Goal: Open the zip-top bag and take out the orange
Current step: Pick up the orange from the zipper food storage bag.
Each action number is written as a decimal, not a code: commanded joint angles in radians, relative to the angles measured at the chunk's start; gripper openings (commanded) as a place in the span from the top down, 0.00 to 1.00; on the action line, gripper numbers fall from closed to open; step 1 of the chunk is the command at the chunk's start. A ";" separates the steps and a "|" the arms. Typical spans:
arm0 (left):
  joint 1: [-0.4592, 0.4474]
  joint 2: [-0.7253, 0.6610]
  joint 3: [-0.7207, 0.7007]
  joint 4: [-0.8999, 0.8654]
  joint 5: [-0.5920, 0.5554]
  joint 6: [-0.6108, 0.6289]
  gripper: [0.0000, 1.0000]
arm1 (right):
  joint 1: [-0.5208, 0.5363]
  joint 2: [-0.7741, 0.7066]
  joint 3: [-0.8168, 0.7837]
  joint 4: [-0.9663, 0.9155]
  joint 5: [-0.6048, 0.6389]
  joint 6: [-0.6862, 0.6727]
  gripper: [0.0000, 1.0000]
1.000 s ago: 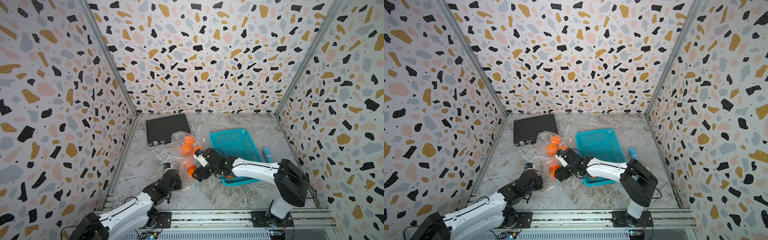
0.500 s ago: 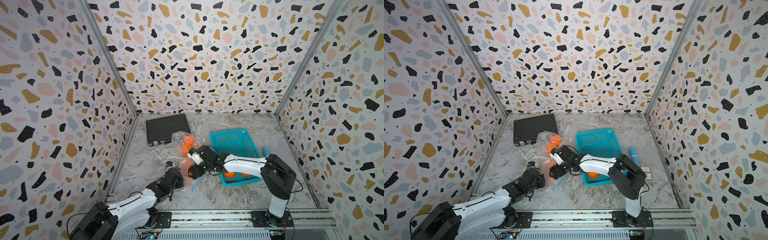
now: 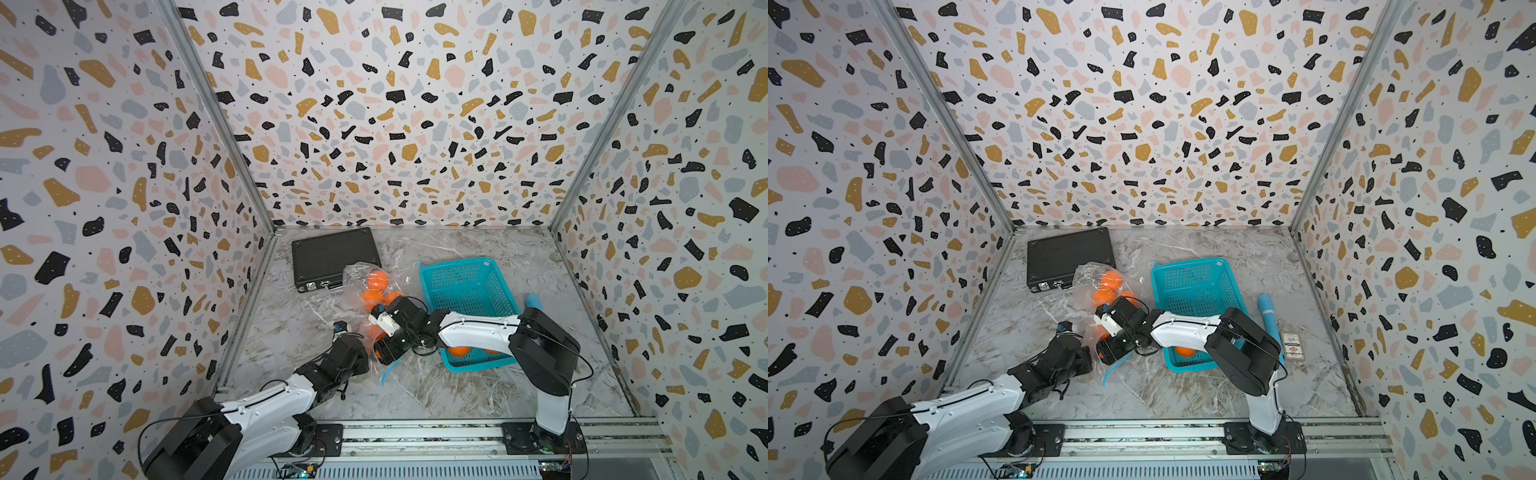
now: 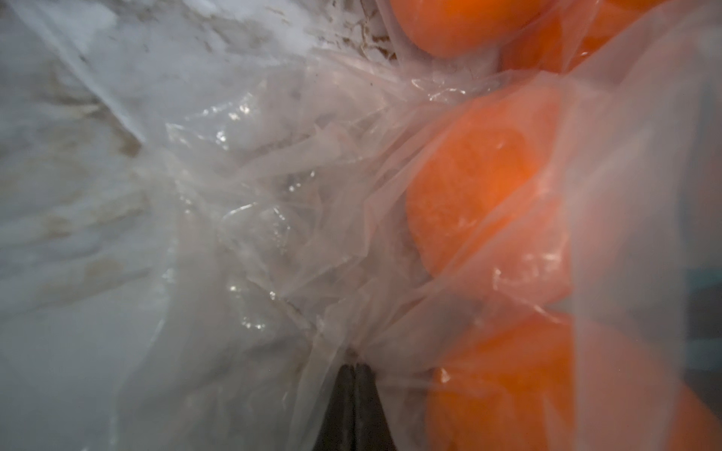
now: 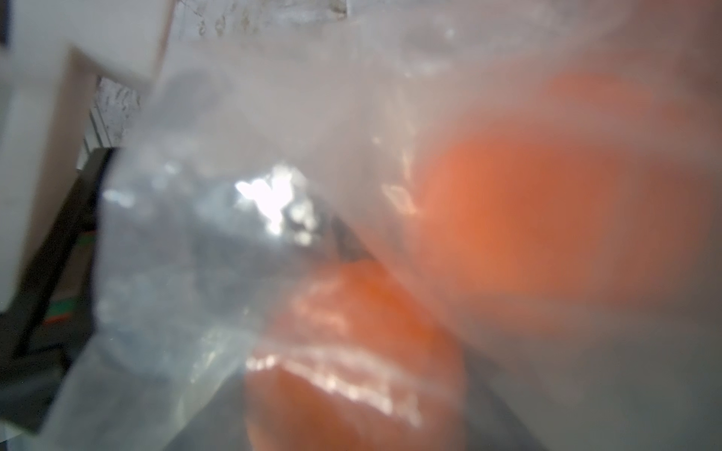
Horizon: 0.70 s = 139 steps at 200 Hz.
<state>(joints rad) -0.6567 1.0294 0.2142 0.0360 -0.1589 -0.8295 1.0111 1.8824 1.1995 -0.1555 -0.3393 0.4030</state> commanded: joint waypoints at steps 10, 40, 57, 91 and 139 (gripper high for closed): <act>0.011 -0.021 -0.010 -0.100 -0.027 0.002 1.00 | -0.012 -0.163 -0.062 -0.117 0.126 -0.003 0.40; 0.015 -0.046 -0.007 -0.124 -0.026 0.003 1.00 | -0.037 -0.229 -0.074 -0.146 0.137 -0.015 0.41; 0.016 -0.074 -0.014 -0.131 -0.025 -0.002 1.00 | -0.045 -0.246 -0.068 -0.154 0.127 -0.019 0.41; 0.020 -0.151 0.012 -0.191 -0.011 0.000 1.00 | -0.048 -0.345 -0.058 -0.203 0.149 -0.014 0.43; 0.020 -0.298 0.050 -0.315 0.000 -0.002 0.55 | -0.093 -0.482 0.003 -0.411 0.217 -0.011 0.43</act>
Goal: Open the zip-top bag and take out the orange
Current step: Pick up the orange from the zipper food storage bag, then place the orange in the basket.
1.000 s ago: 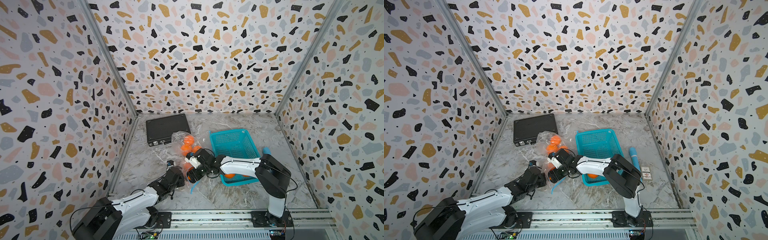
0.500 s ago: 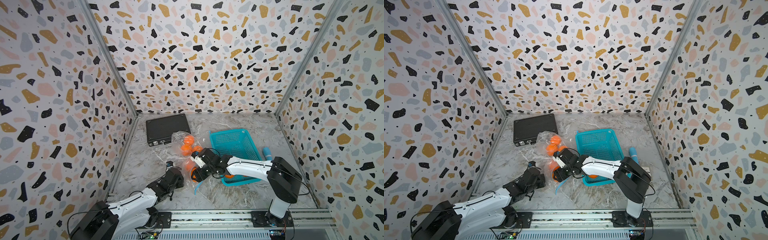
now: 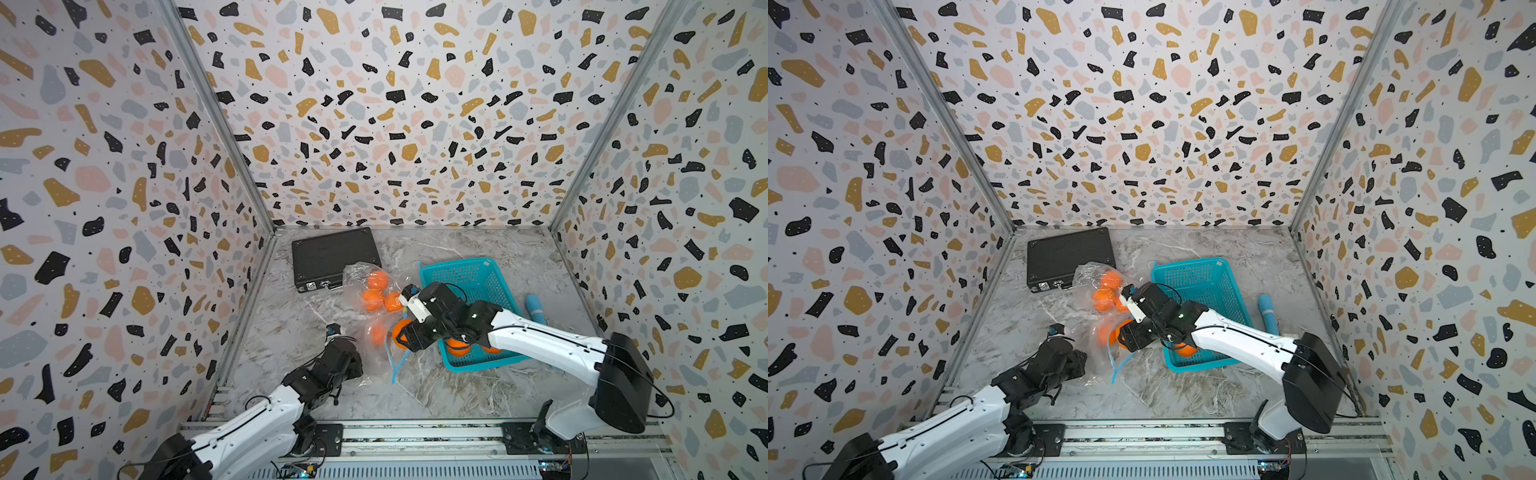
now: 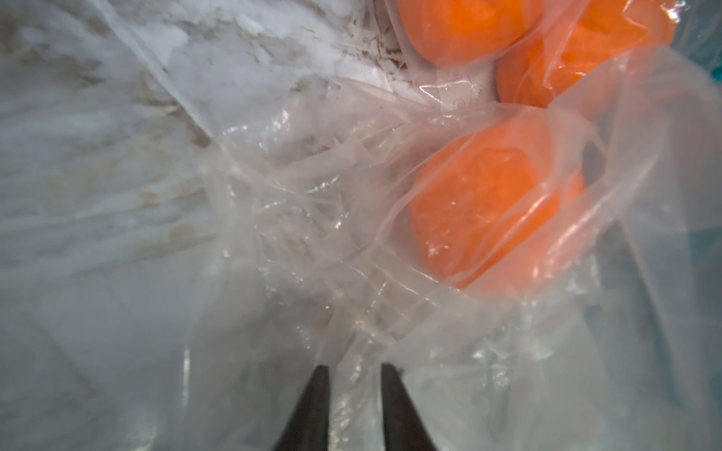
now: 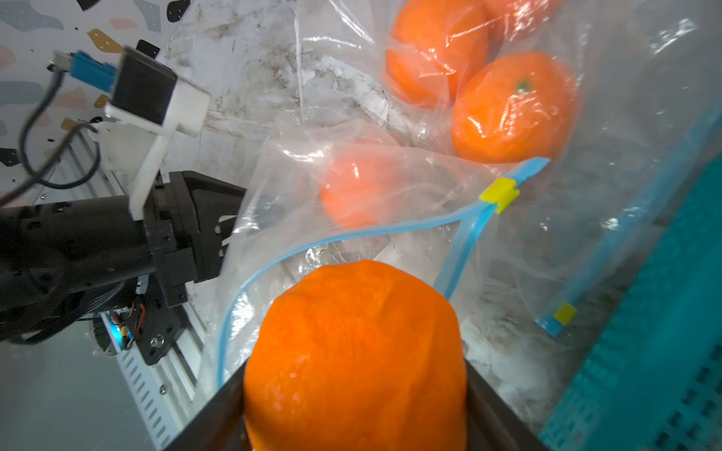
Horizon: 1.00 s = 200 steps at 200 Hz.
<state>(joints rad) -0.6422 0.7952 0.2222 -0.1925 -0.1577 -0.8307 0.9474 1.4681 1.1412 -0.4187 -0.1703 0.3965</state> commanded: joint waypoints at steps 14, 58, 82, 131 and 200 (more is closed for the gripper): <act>0.006 -0.119 0.057 -0.141 -0.005 -0.001 0.26 | -0.050 -0.099 0.069 -0.191 0.063 -0.004 0.43; 0.006 -0.279 0.171 -0.351 -0.084 0.024 0.00 | -0.229 -0.142 0.063 -0.259 -0.076 -0.004 0.43; 0.003 -0.246 0.247 -0.358 -0.033 0.048 0.00 | -0.371 -0.077 0.089 -0.297 -0.099 -0.038 0.43; -0.051 -0.090 0.292 -0.175 0.087 0.079 0.01 | -0.496 0.169 0.163 -0.285 -0.090 -0.059 0.43; -0.065 0.004 0.291 -0.154 0.023 0.091 0.01 | -0.495 0.430 0.281 -0.397 -0.089 -0.082 0.43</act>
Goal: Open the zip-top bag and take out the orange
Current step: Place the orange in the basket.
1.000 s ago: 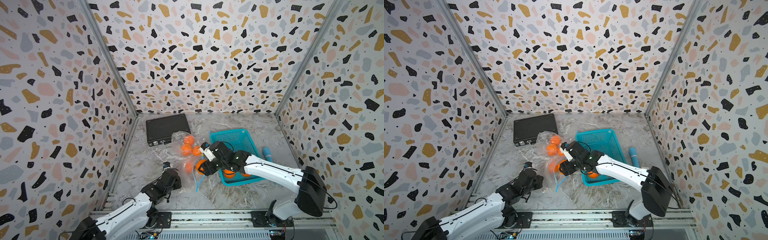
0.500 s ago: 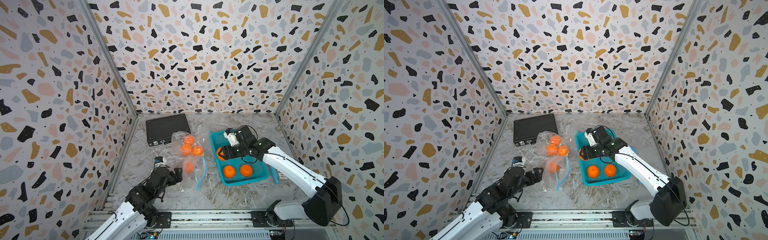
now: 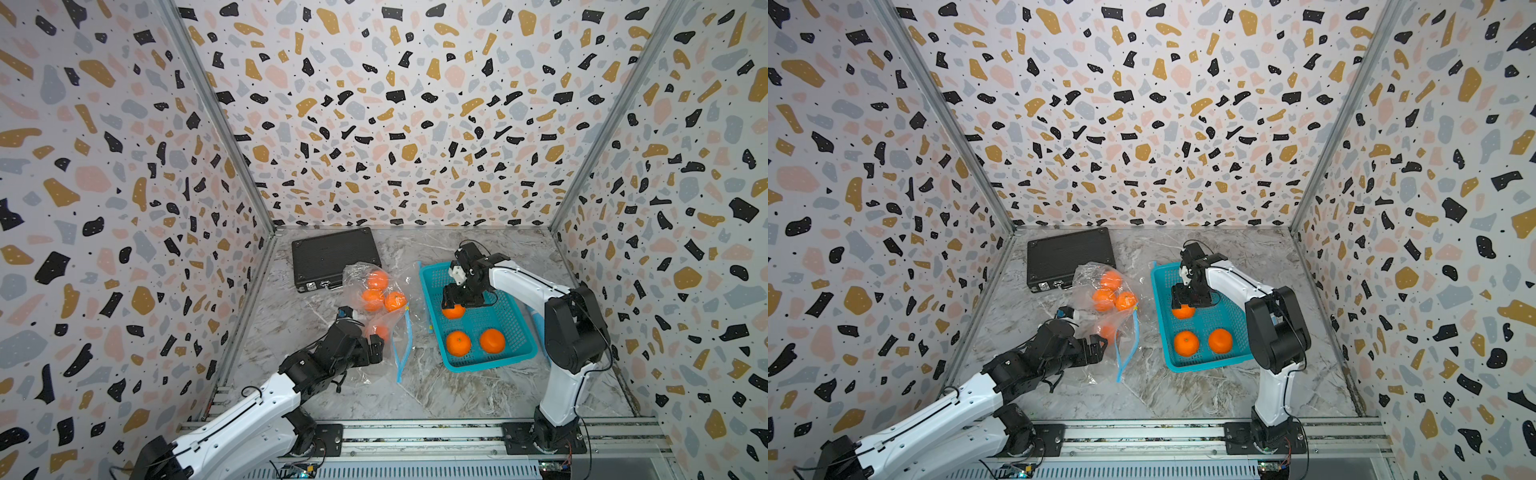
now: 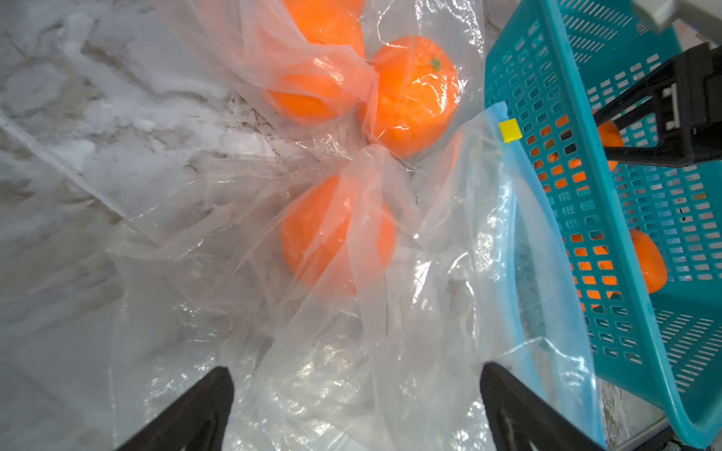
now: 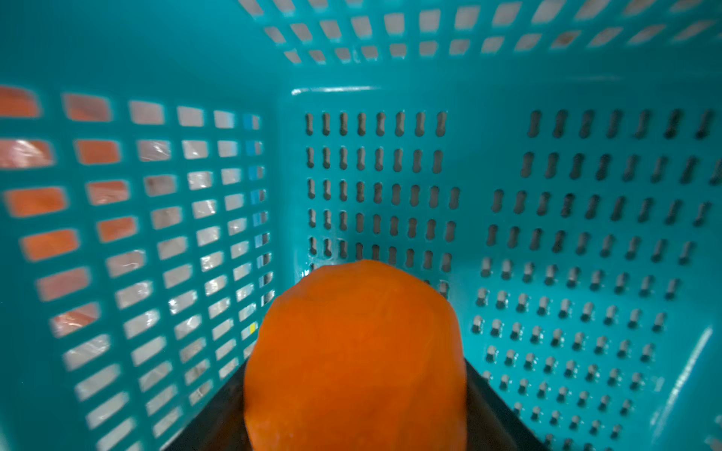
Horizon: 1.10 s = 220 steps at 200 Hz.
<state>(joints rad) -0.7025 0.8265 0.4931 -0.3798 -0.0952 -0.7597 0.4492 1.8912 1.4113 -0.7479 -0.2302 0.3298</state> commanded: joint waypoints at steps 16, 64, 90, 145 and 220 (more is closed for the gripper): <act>-0.003 -0.042 0.029 0.014 -0.038 0.024 0.00 | 0.004 0.007 -0.018 -0.058 -0.039 -0.010 0.43; -0.003 -0.069 0.020 -0.014 -0.068 0.018 0.00 | 0.023 -0.012 -0.055 -0.021 0.090 -0.027 0.19; -0.003 -0.064 0.015 -0.010 -0.057 0.018 0.01 | 0.029 -0.024 -0.053 -0.007 0.072 -0.038 0.12; -0.003 -0.071 0.009 -0.022 -0.069 0.020 0.01 | 0.057 -0.124 -0.009 -0.056 0.151 -0.024 0.08; 0.004 -0.063 -0.006 0.000 -0.127 0.030 0.06 | 0.136 -0.267 -0.040 -0.080 0.195 -0.038 0.08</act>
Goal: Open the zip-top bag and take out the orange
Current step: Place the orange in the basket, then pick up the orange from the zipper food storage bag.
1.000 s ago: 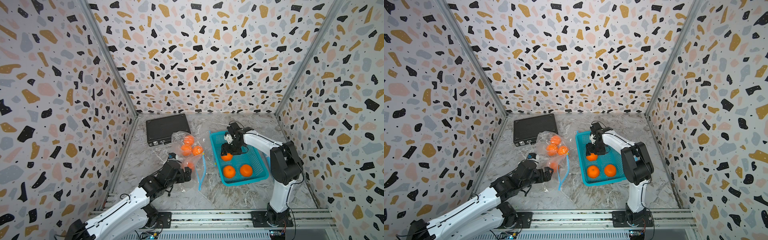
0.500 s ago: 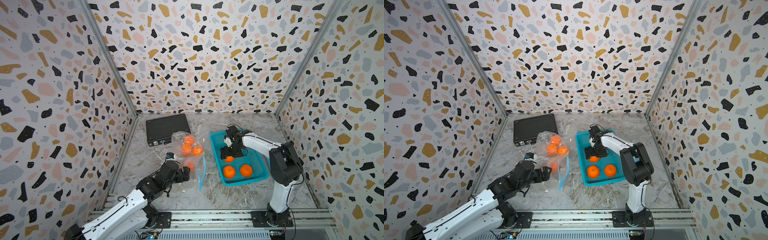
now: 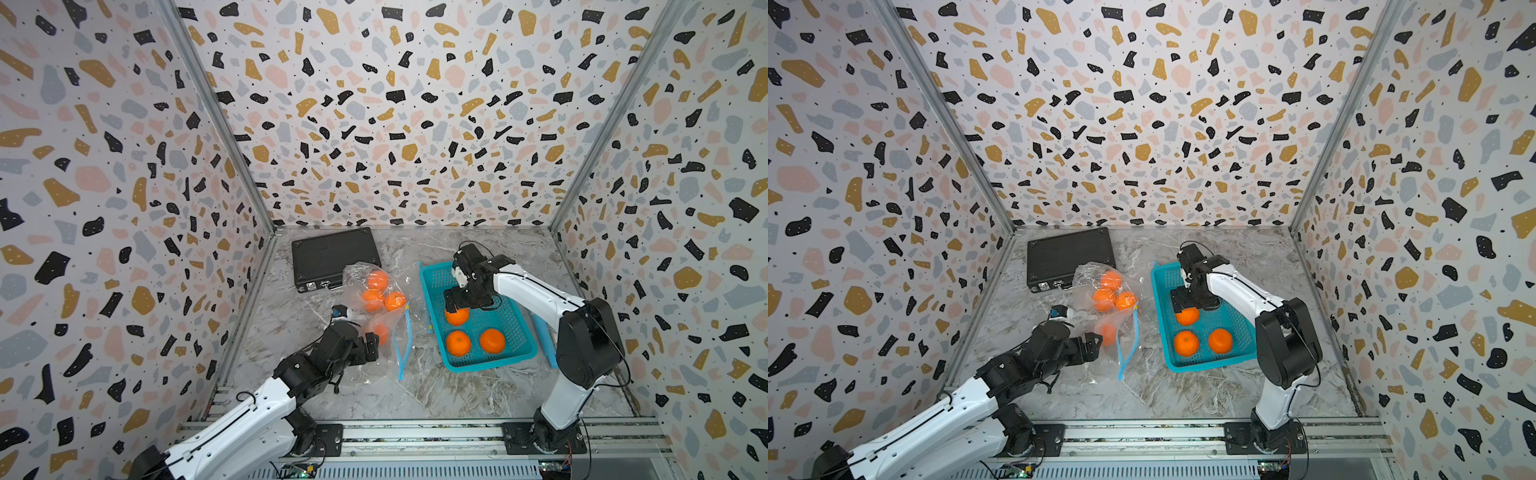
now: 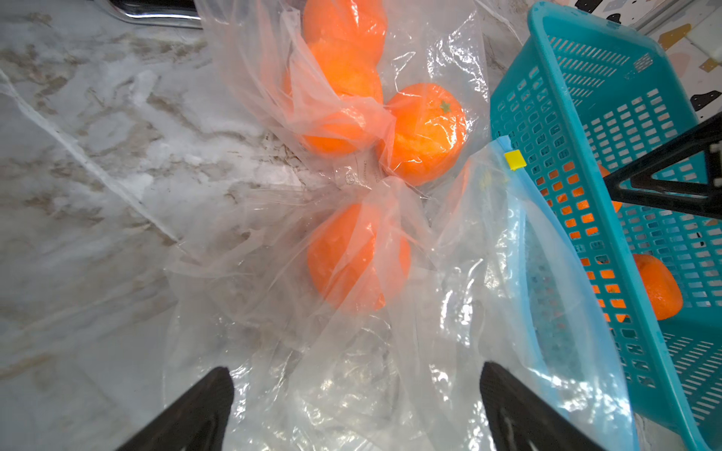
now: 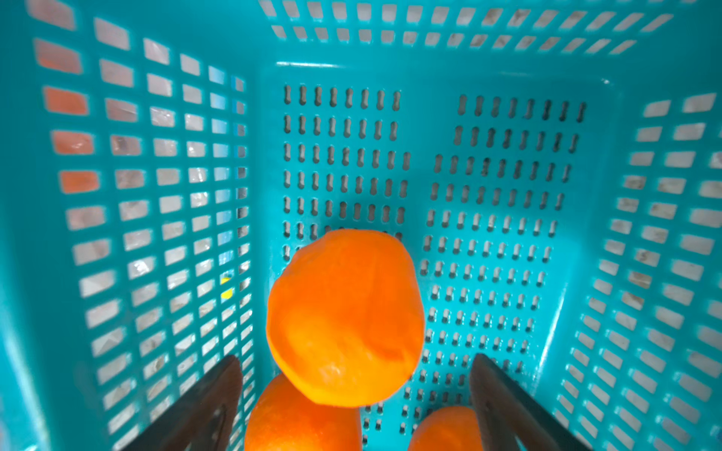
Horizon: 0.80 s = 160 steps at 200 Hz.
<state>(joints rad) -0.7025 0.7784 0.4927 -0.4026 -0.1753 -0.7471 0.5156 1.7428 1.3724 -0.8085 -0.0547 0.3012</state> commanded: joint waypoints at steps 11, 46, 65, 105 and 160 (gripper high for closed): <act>0.029 -0.038 -0.021 0.051 -0.046 0.015 0.14 | 0.134 -0.176 0.004 -0.004 0.061 -0.014 0.11; 0.098 -0.105 -0.065 0.146 0.013 0.019 0.24 | 0.292 -0.279 -0.033 0.119 -0.061 0.001 0.34; 0.130 -0.060 -0.058 0.191 0.021 0.048 0.42 | 0.322 -0.247 -0.074 0.208 -0.164 0.021 0.43; 0.178 0.098 -0.061 0.350 0.079 0.087 0.43 | 0.368 -0.166 -0.134 0.302 -0.184 0.019 0.54; 0.193 0.233 -0.100 0.462 0.068 0.104 0.58 | 0.411 0.030 -0.050 0.400 -0.293 -0.007 0.54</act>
<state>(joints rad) -0.5228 0.9741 0.4244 -0.0490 -0.1120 -0.6701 0.9096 1.7401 1.2472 -0.4698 -0.2966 0.3096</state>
